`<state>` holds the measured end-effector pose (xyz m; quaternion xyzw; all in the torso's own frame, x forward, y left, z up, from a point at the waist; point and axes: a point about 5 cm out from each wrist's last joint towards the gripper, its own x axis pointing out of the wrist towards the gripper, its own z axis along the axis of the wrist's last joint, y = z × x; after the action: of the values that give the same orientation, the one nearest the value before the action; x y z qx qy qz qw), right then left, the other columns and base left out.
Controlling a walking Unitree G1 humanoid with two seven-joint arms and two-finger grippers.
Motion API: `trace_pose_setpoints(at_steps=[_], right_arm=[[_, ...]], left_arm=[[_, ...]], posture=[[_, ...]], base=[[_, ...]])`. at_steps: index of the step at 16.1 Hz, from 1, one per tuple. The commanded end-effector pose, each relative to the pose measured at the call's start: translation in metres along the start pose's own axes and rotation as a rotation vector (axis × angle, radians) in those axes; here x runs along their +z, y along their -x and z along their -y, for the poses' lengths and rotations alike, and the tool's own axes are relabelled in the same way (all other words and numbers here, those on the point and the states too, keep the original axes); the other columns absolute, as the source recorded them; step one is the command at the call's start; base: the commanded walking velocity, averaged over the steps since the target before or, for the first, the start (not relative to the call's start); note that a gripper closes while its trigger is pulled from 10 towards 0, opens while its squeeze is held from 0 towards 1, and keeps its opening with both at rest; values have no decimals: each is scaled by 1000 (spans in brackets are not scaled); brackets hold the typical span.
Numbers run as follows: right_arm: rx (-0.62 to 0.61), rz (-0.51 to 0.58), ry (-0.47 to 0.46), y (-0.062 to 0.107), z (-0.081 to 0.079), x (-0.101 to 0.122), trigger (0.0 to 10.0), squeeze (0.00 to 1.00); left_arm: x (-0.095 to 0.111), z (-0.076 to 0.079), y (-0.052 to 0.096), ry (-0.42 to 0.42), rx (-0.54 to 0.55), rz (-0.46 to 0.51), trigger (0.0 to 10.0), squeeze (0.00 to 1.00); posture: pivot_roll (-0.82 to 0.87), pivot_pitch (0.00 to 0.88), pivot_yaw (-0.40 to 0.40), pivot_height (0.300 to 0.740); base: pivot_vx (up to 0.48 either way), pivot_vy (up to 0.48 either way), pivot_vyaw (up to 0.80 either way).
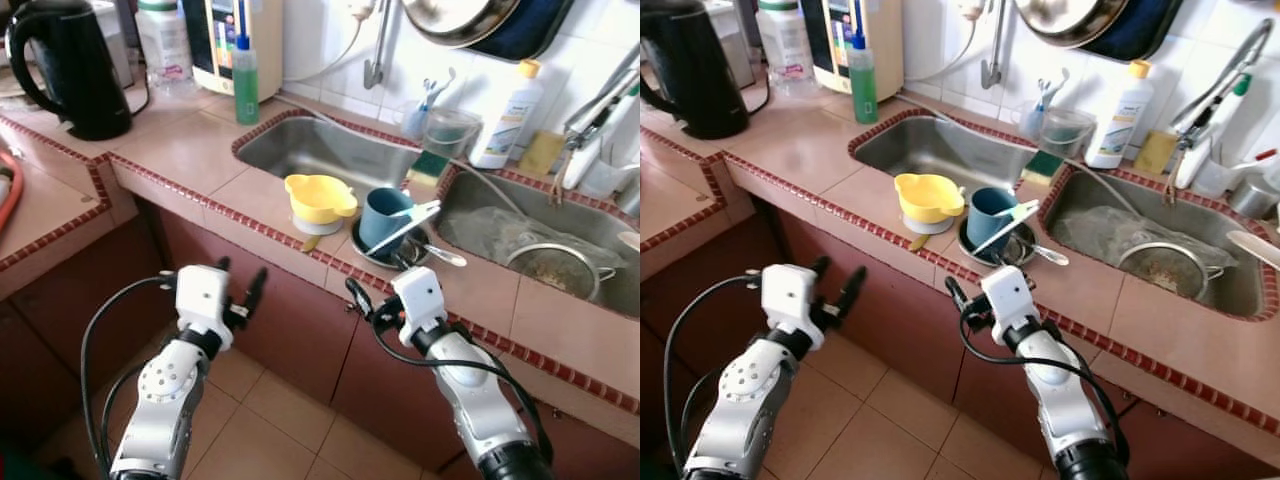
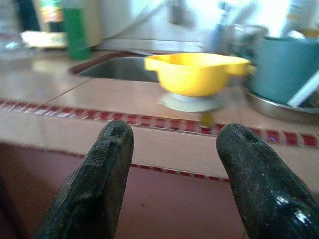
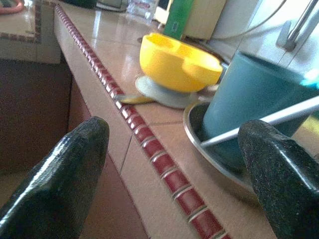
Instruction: Kitchen organization
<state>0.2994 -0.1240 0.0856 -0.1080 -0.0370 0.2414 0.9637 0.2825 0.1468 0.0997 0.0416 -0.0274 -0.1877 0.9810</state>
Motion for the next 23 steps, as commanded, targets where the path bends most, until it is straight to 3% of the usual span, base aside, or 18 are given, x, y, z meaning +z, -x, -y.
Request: trace_pose_setpoints(at_steps=[1, 5, 9, 13, 18, 23], right_arm=[[-10, 0, -23, 3, 4, 0, 10000, 0], [-70, -2, -1, 7, 17, 1, 10000, 0], [-153, 12, -14, 20, 41, 3, 10000, 0], [-242, 67, -102, 25, 61, 13, 10000, 0], [-201, 101, -148, 14, 75, 25, 10000, 0], [-194, 120, -231, -3, 95, 34, 10000, 0]], left_arm=[[7, 6, -5, -56, -62, 21, 10000, 0], [24, 17, -17, -121, -147, 69, 10000, 0], [33, 41, -27, -206, -243, 79, 10000, 0], [44, 59, -39, -226, -309, 101, 10000, 0], [48, 76, -38, -219, -378, 112, 10000, 0], [50, 77, -35, -217, -374, 111, 10000, 0]], posture=[[-69, 0, -55, 740], [-90, 2, -37, 740], [-119, 7, -12, 740], [-138, 4, 3, 740], [-139, 0, 11, 740], [-117, 0, 4, 740]], base=[[0, 0, 0], [0, 0, 0], [0, 0, 0], [0, 0, 0], [0, 0, 0], [0, 0, 0]])
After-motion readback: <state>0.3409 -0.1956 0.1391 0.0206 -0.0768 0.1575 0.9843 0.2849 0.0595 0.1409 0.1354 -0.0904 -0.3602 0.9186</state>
